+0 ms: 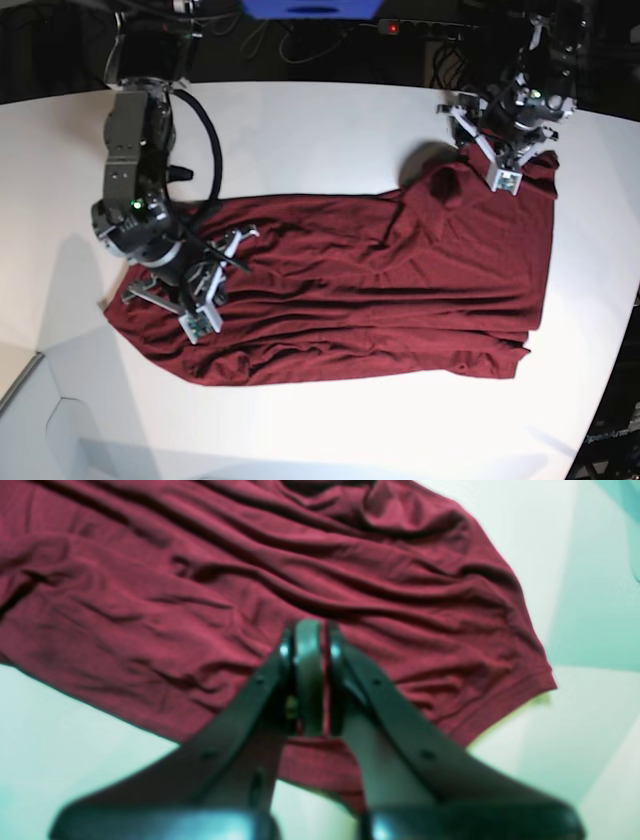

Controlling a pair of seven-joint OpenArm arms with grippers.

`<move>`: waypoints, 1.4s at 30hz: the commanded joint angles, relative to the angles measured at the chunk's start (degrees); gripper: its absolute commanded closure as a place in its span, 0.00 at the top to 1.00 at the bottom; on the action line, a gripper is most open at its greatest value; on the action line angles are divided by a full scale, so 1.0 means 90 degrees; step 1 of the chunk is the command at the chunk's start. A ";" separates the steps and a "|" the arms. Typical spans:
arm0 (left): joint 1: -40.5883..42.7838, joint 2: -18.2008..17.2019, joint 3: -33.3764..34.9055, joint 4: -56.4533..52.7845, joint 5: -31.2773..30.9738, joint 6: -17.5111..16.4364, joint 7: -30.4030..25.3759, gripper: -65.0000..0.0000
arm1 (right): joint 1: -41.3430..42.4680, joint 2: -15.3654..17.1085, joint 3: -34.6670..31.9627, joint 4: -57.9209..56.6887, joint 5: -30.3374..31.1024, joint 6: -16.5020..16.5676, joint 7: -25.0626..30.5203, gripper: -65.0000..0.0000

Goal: Layout the t-shirt on the table in an organized manner, then fold the t-shirt properly
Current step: 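Lower the left gripper and drag the fabric back across the shirt, then pull the shirt corners apart with both grippers to straighten the body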

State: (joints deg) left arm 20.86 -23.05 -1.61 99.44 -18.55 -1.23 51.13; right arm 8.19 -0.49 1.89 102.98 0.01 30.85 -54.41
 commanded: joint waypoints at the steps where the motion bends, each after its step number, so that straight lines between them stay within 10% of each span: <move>1: -0.0008 -0.0081 -0.0022 -0.0123 0.0151 0.0103 0.0262 0.41 | 0.0131 0.0011 0.0078 0.0099 0.0053 -0.0004 0.0141 0.01; 20: 0.0236 -0.0443 -0.0588 0.0492 0.0141 0.0113 0.0321 0.25 | -0.0221 0.0177 0.0127 -0.1064 0.0053 -0.0014 0.0932 0.01; 25: 0.0295 -0.0091 -0.1399 0.0453 0.0151 0.0103 0.0252 0.00 | -0.0455 0.0313 0.0127 -0.1200 0.0053 -0.0024 0.1216 0.01; 42: 0.0520 0.0085 -0.2347 0.0942 0.0122 0.0103 0.0311 0.00 | -0.0592 0.1124 0.0469 -0.2226 0.0053 -0.0004 0.1704 0.01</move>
State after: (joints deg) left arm 25.36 -21.58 -22.24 107.02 -17.65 -0.62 54.17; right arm 2.17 9.17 5.98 82.13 0.86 30.83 -38.98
